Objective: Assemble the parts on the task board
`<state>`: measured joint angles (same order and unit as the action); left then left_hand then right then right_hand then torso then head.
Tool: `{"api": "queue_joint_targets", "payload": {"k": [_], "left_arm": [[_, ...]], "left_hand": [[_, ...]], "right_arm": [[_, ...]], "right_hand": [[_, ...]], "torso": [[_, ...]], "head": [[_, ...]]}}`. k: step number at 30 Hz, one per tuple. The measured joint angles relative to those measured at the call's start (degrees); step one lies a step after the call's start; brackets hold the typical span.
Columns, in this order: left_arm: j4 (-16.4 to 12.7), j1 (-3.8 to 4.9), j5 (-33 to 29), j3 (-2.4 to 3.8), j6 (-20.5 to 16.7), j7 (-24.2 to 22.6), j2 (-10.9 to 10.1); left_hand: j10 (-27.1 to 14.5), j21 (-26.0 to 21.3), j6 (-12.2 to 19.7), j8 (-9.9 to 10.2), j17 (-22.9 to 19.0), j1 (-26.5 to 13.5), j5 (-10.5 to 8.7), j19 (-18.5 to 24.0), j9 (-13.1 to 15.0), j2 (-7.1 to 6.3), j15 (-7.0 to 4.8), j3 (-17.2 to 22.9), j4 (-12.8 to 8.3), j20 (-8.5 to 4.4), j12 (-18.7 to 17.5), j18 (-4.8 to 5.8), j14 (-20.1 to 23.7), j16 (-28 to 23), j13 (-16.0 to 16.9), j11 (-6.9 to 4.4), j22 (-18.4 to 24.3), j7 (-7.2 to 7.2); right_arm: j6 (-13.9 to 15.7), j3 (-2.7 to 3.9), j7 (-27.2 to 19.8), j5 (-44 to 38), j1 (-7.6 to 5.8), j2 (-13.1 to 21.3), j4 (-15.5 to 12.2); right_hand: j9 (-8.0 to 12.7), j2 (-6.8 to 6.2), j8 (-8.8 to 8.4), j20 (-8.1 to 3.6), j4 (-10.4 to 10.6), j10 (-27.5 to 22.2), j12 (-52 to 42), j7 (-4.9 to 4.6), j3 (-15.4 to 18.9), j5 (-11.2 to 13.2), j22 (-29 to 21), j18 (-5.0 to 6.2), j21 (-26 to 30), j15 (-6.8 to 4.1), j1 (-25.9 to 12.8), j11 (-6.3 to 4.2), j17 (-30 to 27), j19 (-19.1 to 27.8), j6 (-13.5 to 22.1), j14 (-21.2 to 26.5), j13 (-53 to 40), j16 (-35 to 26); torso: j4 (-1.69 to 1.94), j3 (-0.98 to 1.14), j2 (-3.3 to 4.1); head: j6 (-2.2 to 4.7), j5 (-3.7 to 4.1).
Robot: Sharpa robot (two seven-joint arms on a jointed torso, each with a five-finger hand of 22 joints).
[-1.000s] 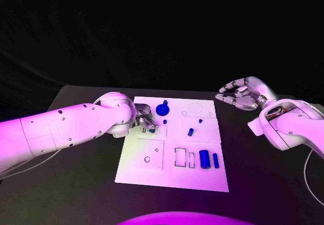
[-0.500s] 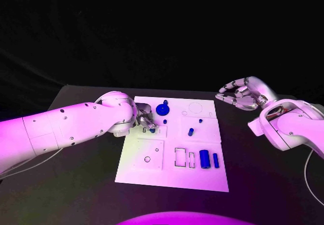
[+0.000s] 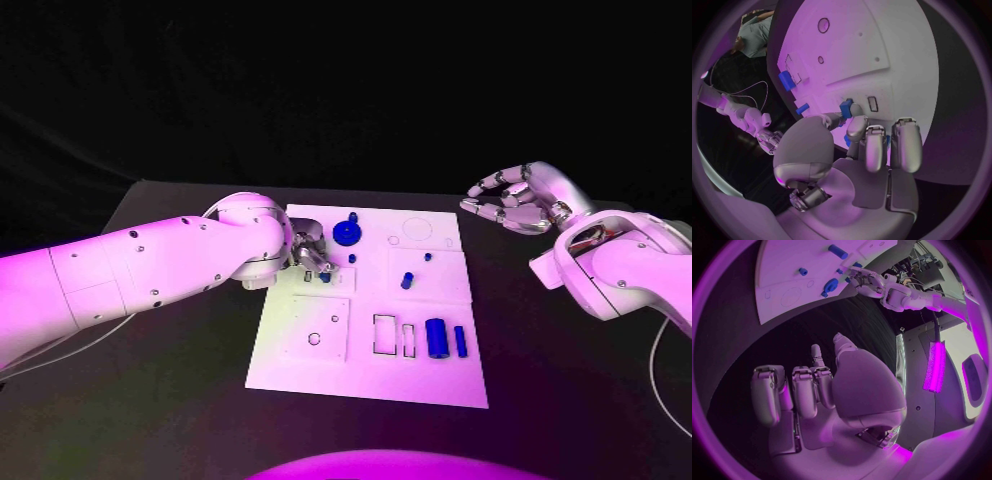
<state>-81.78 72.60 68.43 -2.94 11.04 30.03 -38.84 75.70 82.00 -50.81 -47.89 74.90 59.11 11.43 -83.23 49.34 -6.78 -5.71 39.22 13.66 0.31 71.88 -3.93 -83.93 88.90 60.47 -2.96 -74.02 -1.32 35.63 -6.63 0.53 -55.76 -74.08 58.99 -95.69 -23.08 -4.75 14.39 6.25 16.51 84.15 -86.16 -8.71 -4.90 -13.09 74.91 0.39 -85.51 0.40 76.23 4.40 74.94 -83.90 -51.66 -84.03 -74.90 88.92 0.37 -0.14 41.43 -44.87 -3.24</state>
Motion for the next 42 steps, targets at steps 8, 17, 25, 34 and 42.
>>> {"api": "queue_joint_targets", "payload": {"k": [8, 17, 25, 34, 42], "left_arm": [[0.1, 0.02, 0.1, 0.01, 0.1, 0.0, 0.0], [0.2, 0.01, 0.2, 0.00, 0.1, 0.2, 0.0], [0.2, 0.00, 0.3, 0.00, 0.1, 0.2, 0.0], [0.2, 0.00, 0.4, 0.00, 0.2, 0.2, 0.0], [0.1, 0.02, 0.6, 0.02, 0.4, 0.3, -0.1]], "left_hand": [[0.0, 0.0, 0.0, 0.0, 0.0, -1.2, 0.01, 0.0, -0.1, -0.73, 0.00, -0.7, 0.7, 0.00, 0.2, 0.00, 0.0, 0.0, 0.1, 0.00, 0.0, 0.05], [0.2, 0.0, -0.3, 0.0, 0.0, -2.7, 0.02, 0.0, -0.2, -1.29, 0.00, -2.4, 2.4, 0.00, 0.2, 0.00, 0.0, 0.0, 0.2, 0.19, 0.0, 0.31], [0.4, 0.0, -0.3, 0.0, 0.0, -3.9, 0.02, 0.0, -0.3, -1.08, 0.00, -3.0, 3.0, 0.00, 0.5, 0.00, 0.0, 0.2, 0.4, -0.01, -0.1, 0.32], [0.4, 0.0, -0.5, 0.0, 0.0, -4.0, 0.02, 0.0, -0.3, -1.15, 0.00, -3.2, 2.9, 0.00, 0.5, 0.00, 0.0, 0.2, 0.6, -0.01, -0.1, 0.51], [0.4, 0.0, -0.5, 0.0, 0.0, -4.0, 0.02, 0.0, -0.3, -1.15, 0.00, -3.3, 2.8, 0.00, 0.5, 0.00, 0.0, 0.2, 0.6, -0.01, -0.1, 0.52]], "right_arm": [[0.0, 0.00, 0.0, -0.1, 0.00, 0.0, 0.0], [0.0, 0.00, 0.0, -0.2, 0.00, 0.1, 0.0], [0.1, 0.00, 0.0, -0.2, 0.00, 0.1, -0.1], [0.1, 0.00, 0.0, -0.3, 0.00, 0.1, -0.1], [0.1, 0.00, 0.0, -0.3, 0.00, 0.1, -0.1]], "right_hand": [[0.0, -0.31, 0.00, 0.00, 0.2, 0.0, 0.0, 0.00, 0.2, 0.0, 0.0, 0.00, 0.0, 0.00, -0.3, 0.00, 0.0, 0.0, 0.0, 0.0, 0.0, -0.2], [0.0, -0.18, 0.00, 0.00, 0.2, 0.0, 0.0, 0.00, 0.2, 0.0, 0.0, 0.00, 0.0, 0.00, -0.7, 0.00, 0.0, 0.0, 0.0, 0.0, 0.0, -0.2], [-0.1, -0.15, 0.23, 0.00, 0.3, 0.0, 0.0, 0.00, 0.3, 0.0, 0.0, 0.00, 0.0, 0.00, -0.9, 0.00, 0.0, 0.0, 0.0, 0.0, 0.0, -0.2], [-0.1, -0.15, 0.23, 0.00, 0.3, 0.0, 0.0, 0.00, 0.3, 0.0, 0.0, 0.00, 0.0, 0.00, -0.9, 0.00, 0.0, 0.0, 0.0, 0.0, 0.0, -0.2], [-0.1, -0.15, 0.23, 0.00, 0.2, 0.0, 0.0, 0.00, 0.5, 0.0, 0.0, -0.01, 0.0, 0.00, -0.9, 0.00, 0.0, 0.0, 0.0, 0.0, 0.0, -0.2]], "torso": [[0.02, 0.00, -0.01], [0.02, 0.02, -0.01], [0.02, 0.02, -0.01], [0.02, 0.02, -0.01], [0.01, 0.02, -0.01]], "head": [[-0.01, 0.02], [-0.03, 0.02], [-0.04, 0.07], [-0.17, 0.07], [-0.20, 0.10]]}}
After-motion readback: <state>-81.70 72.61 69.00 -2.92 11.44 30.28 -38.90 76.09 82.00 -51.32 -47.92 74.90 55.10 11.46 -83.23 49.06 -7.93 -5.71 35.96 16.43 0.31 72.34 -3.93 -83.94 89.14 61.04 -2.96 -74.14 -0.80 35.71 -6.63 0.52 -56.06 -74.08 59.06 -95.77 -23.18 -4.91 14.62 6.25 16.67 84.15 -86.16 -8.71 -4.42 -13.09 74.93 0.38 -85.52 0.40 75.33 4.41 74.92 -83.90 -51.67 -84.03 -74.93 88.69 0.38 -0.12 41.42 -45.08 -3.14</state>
